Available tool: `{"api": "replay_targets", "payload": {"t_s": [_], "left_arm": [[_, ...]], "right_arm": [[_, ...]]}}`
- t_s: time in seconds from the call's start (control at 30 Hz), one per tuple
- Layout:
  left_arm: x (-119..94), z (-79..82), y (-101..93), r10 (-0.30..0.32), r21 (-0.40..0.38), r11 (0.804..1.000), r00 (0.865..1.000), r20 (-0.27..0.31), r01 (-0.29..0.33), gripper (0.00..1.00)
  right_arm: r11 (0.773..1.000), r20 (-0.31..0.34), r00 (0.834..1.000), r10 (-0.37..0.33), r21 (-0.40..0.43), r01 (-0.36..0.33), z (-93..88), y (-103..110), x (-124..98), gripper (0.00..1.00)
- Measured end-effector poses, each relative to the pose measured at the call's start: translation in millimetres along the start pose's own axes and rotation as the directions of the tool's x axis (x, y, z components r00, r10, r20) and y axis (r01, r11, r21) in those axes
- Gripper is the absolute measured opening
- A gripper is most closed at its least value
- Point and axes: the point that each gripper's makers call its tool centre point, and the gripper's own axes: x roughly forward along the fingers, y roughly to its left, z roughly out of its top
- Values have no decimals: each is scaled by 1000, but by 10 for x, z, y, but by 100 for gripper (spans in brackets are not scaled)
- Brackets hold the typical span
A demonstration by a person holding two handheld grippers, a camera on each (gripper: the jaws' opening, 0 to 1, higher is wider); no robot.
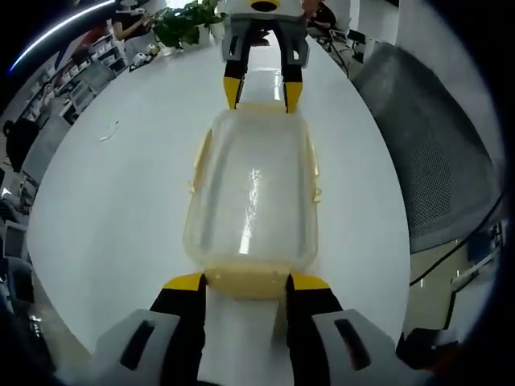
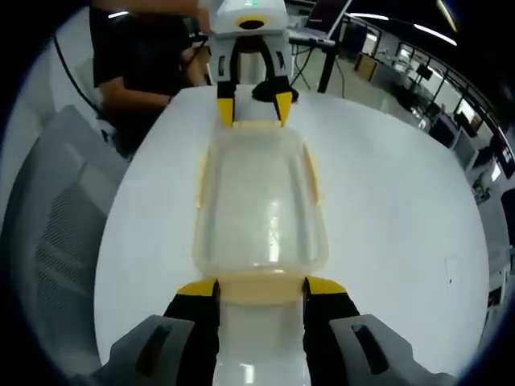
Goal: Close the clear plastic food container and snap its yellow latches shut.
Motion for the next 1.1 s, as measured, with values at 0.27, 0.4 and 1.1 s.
{"api": "replay_targets", "payload": {"t_s": [0.27,0.4,1.1], "left_arm": [[-67,188,-53,16,3,1000,1000,16,-16,38],[-92,283,-94,20,6,1000,1000,25,-20,38],[-94,748,-197,46,8,999,998,30,-46,38]], "right_arm": [[1000,-10,1000,-8,-9,8,-58,33,-193,39],[1000,-11,1000,-7,-6,7,-93,63,-273,39],[999,-25,999,-41,-32,40,-340,131,-687,39]]}}
